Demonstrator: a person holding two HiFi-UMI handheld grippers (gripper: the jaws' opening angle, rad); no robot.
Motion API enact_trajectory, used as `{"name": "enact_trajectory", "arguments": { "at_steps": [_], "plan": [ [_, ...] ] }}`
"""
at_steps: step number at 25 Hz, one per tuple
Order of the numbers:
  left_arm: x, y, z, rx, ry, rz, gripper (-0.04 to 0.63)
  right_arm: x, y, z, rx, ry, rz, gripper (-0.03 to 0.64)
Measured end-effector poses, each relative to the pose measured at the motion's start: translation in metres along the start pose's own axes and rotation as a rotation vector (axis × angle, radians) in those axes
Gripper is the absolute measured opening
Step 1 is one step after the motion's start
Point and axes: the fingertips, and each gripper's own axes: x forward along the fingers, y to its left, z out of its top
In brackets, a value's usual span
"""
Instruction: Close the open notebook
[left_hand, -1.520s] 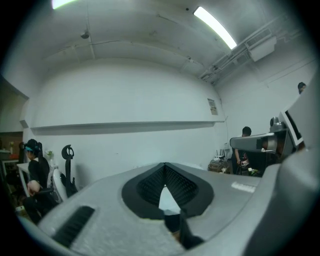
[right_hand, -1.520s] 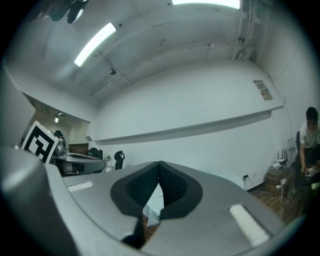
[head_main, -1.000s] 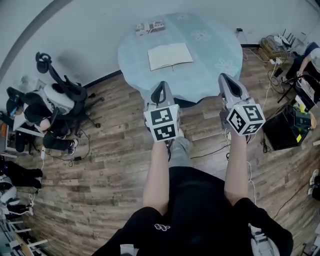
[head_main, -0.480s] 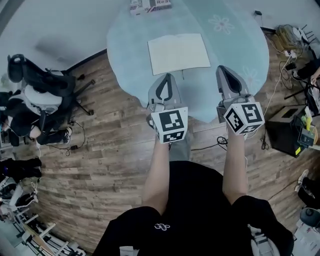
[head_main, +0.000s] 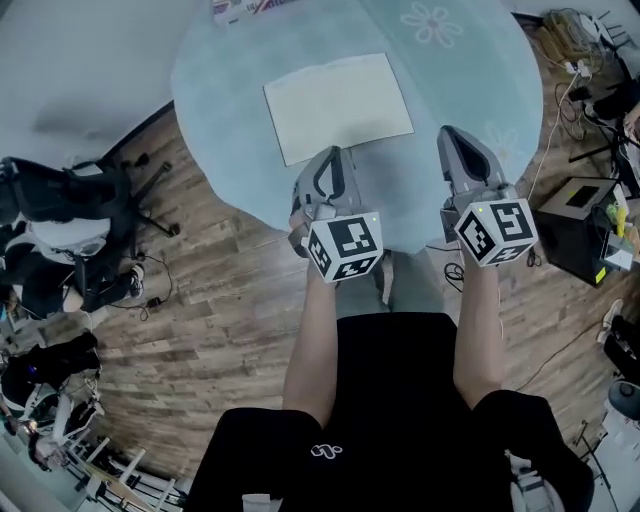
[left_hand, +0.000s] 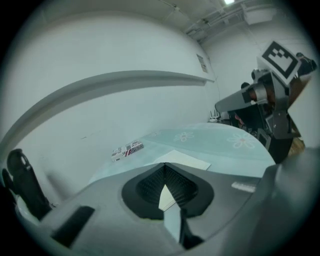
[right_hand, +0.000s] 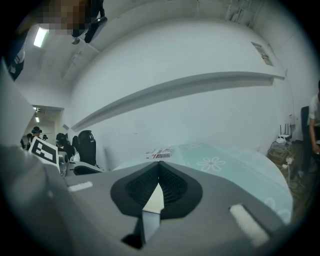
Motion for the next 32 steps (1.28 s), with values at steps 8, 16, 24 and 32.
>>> {"name": "enact_trajectory", "arguments": {
  "at_steps": [8,16,24,32],
  "plan": [
    [0.052,-0.055,-0.035,0.341,0.197,-0.136,0.075,0.005,-0.039,-0.015,0.038,0.042,0.005,0.012],
    [0.085,-0.079,-0.066,0.571,0.346,-0.153,0.138,-0.004,-0.084,-0.031,0.096,0.057,-0.026,0.012],
    [0.105,-0.096,-0.08,0.769,0.403,-0.148,0.15,-0.008,-0.104,-0.042,0.129,0.069,-0.028,0.012],
    [0.112,-0.093,-0.089,0.813,0.438,-0.09,0.137,-0.006,-0.105,-0.048,0.145,0.087,-0.016,0.012]
  ]
}}
